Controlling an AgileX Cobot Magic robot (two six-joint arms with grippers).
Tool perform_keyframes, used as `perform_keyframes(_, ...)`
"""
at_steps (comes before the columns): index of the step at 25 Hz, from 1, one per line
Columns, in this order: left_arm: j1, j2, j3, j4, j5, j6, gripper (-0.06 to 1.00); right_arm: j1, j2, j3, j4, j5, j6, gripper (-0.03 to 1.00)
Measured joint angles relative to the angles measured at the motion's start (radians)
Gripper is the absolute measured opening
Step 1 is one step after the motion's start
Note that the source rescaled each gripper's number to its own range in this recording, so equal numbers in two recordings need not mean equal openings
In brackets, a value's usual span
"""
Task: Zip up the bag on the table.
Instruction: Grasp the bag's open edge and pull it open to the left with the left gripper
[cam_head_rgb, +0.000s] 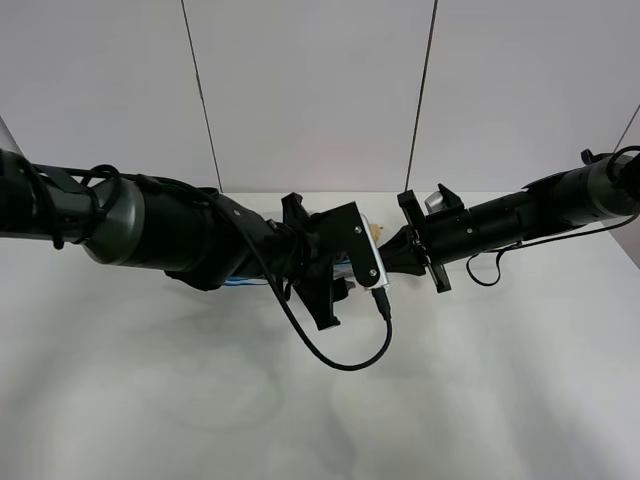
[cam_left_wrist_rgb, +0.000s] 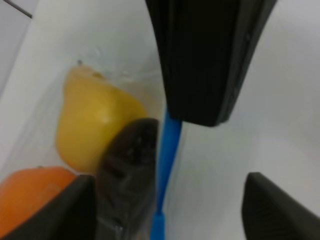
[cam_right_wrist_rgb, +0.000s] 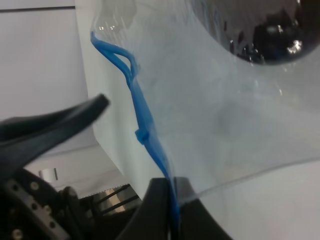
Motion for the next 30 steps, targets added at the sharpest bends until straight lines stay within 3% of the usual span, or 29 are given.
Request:
perform_keyframes(5,0.000,0.002,0.000,0.000,-0.023,0.000,0.66,0.000,0.000,0.000,0.000,0.000,0.000,0.00)
perform_keyframes(10,0.000,0.011,0.000,0.000,-0.013,-0.015,0.41,0.000,0.000,0.000,0.000,0.000,0.000,0.00)
perform_keyframes(12,0.000,0.014,0.000,-0.001,0.013,-0.018,0.37,0.000,0.000,0.000,0.000,0.000,0.000,0.00)
perform_keyframes(21,0.000,0.017,0.000,-0.001,0.011,-0.030,0.29,0.000,0.000,0.000,-0.001,-0.001,0.001,0.00)
perform_keyframes(26,0.000,0.017,0.000,-0.001,0.001,-0.042,0.03,0.000,0.000,0.000,-0.001,-0.001,0.001,0.00)
perform_keyframes(30,0.001,0.017,0.000,-0.001,-0.002,-0.045,0.00,0.000,0.000,0.000,-0.001,0.000,0.001,0.00)
